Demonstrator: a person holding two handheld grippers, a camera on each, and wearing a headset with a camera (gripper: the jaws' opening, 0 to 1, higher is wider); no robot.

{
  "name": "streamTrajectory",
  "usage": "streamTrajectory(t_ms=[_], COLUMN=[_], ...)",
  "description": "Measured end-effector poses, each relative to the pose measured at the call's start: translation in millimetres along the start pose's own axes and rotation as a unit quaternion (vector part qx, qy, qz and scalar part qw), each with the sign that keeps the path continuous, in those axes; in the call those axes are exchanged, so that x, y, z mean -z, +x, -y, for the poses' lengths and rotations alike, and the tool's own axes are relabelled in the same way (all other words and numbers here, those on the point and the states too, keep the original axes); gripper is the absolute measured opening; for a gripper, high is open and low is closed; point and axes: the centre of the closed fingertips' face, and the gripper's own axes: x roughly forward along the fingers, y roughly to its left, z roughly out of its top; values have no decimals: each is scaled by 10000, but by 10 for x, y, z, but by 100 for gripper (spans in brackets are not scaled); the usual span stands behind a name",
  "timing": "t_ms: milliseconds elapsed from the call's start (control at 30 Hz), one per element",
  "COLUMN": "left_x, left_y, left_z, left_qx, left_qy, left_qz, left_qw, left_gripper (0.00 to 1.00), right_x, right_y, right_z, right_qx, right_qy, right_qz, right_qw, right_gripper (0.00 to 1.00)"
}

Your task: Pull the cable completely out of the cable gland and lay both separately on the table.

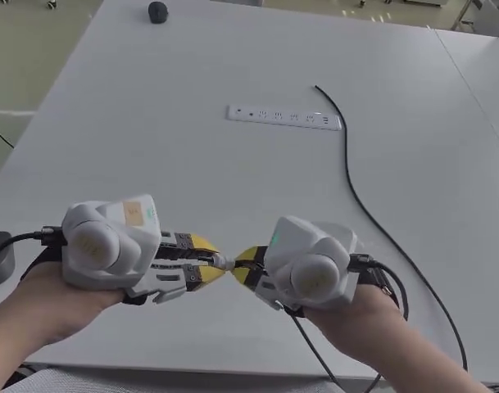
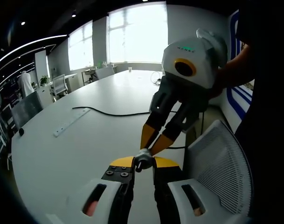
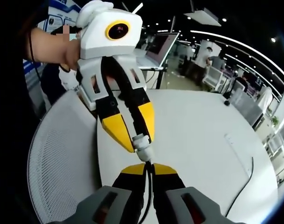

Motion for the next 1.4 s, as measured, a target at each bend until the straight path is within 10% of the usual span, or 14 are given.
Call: streamTrajectory(t_ms=[1400], left_x=[15], left_y=[-10], left_z=[20], left_qx=[-9], left_qy=[-43], left_qz=[20], left_qw=[10000], left_gripper=[15], right_x=[503], right_y=[-21], right_z=[118], right_qx=[99], right_qy=[1100], right_qz=[-461], right_qw=[9928], right_gripper=[0])
